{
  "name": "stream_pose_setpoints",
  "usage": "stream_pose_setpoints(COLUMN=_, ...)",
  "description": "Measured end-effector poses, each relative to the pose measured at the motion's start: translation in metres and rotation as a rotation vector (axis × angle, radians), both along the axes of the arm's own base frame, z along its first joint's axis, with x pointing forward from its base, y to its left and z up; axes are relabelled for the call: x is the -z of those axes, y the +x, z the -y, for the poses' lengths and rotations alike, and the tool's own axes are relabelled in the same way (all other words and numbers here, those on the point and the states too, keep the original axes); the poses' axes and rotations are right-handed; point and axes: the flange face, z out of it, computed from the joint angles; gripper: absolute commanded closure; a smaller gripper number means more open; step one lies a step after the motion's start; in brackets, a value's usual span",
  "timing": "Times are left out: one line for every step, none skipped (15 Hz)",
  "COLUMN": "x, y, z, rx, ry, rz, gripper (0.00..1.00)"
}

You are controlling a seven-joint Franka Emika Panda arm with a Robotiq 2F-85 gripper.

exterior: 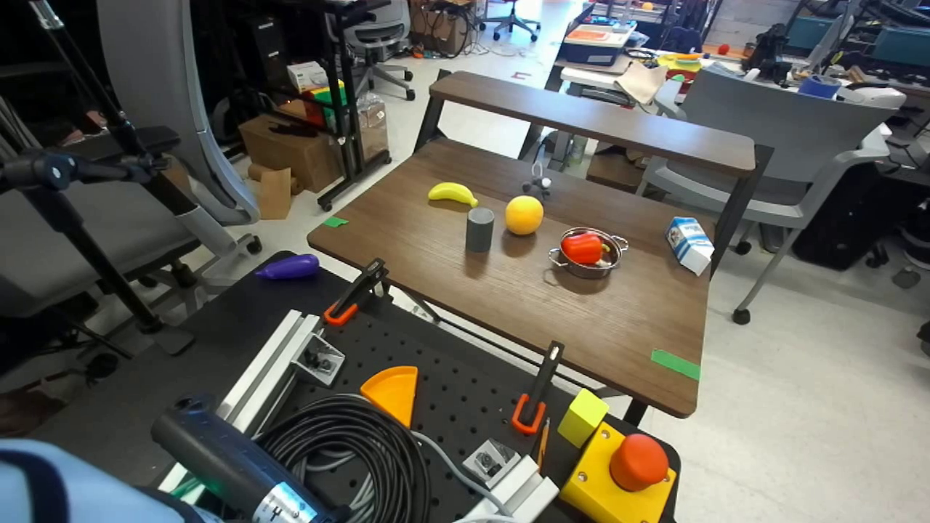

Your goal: Remove the pepper from the silver pot.

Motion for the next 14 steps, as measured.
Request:
stream_pose_setpoints(x=0.006, y=0.007, z=0.015, rx=0.032, ry=0.031, rz=-0.005, gripper=0.00)
stream_pose_setpoints(x=0.013, y=0.014, z=0.029, rx=0.069, ry=0.064, rz=-0.008, gripper=0.00)
stream_pose_setpoints(x=0.021, y=0.023, z=0.042, rx=0.109, ry=0.099, rz=-0.009, gripper=0.00)
stream_pose_setpoints(x=0.031, y=0.031, z=0.055, rx=0.151, ry=0.136, rz=-0.009, gripper=0.00)
stream_pose_setpoints(x=0.042, y=0.040, z=0.067, rx=0.192, ry=0.169, rz=-0.010, gripper=0.00)
stream_pose_setpoints(x=0.054, y=0.048, z=0.077, rx=0.232, ry=0.199, rz=-0.010, gripper=0.00)
stream_pose_setpoints(x=0.066, y=0.057, z=0.086, rx=0.272, ry=0.228, rz=-0.008, gripper=0.00)
stream_pose_setpoints(x=0.078, y=0.066, z=0.094, rx=0.313, ry=0.255, rz=-0.006, gripper=0.00)
stream_pose_setpoints(x=0.090, y=0.075, z=0.101, rx=0.352, ry=0.281, rz=-0.003, gripper=0.00)
stream_pose_setpoints(x=0.101, y=0.084, z=0.106, rx=0.389, ry=0.304, rz=0.002, gripper=0.00)
stream_pose_setpoints(x=0.113, y=0.093, z=0.111, rx=0.425, ry=0.325, rz=0.007, gripper=0.00)
stream_pose_setpoints(x=0.125, y=0.102, z=0.114, rx=0.458, ry=0.342, rz=0.012, gripper=0.00)
stream_pose_setpoints(x=0.137, y=0.110, z=0.116, rx=0.489, ry=0.355, rz=0.016, gripper=0.00)
stream_pose_setpoints(x=0.149, y=0.118, z=0.118, rx=0.518, ry=0.364, rz=0.023, gripper=0.00)
